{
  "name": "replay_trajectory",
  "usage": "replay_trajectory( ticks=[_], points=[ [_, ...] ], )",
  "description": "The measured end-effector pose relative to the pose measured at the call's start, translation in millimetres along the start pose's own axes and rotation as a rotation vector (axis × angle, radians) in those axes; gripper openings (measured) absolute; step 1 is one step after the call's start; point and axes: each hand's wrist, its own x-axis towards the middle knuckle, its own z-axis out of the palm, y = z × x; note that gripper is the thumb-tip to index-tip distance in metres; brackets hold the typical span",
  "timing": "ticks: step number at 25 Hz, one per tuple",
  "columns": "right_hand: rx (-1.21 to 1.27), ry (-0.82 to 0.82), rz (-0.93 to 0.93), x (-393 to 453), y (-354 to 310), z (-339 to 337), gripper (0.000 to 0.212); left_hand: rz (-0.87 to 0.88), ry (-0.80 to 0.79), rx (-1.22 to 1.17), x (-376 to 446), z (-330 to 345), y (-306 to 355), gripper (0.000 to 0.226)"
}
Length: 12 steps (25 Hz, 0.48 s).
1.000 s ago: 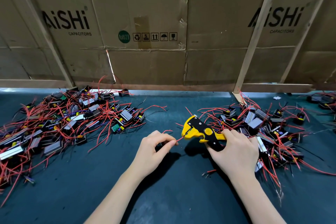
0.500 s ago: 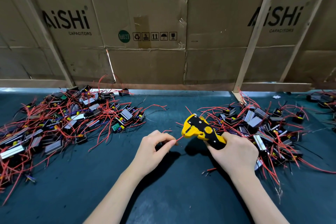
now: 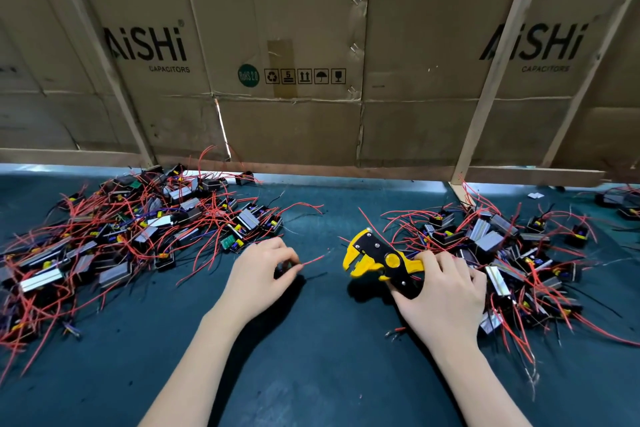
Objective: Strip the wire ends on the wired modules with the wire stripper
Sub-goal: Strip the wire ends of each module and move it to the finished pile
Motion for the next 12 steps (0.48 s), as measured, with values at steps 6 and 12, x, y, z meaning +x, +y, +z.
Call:
replay_trajectory(
  ticks=[6,12],
  points=[
    [0.054,-0.078,-0.063,-2,-10,0,0.059,-0.054,0.143,-0.104,60,-26,55,0.009],
    [0.112,-0.121,-0.082,-1,-9,-1,0.051,0.267,-0.045,-0.491,86,-5,184,0.056]
  ],
)
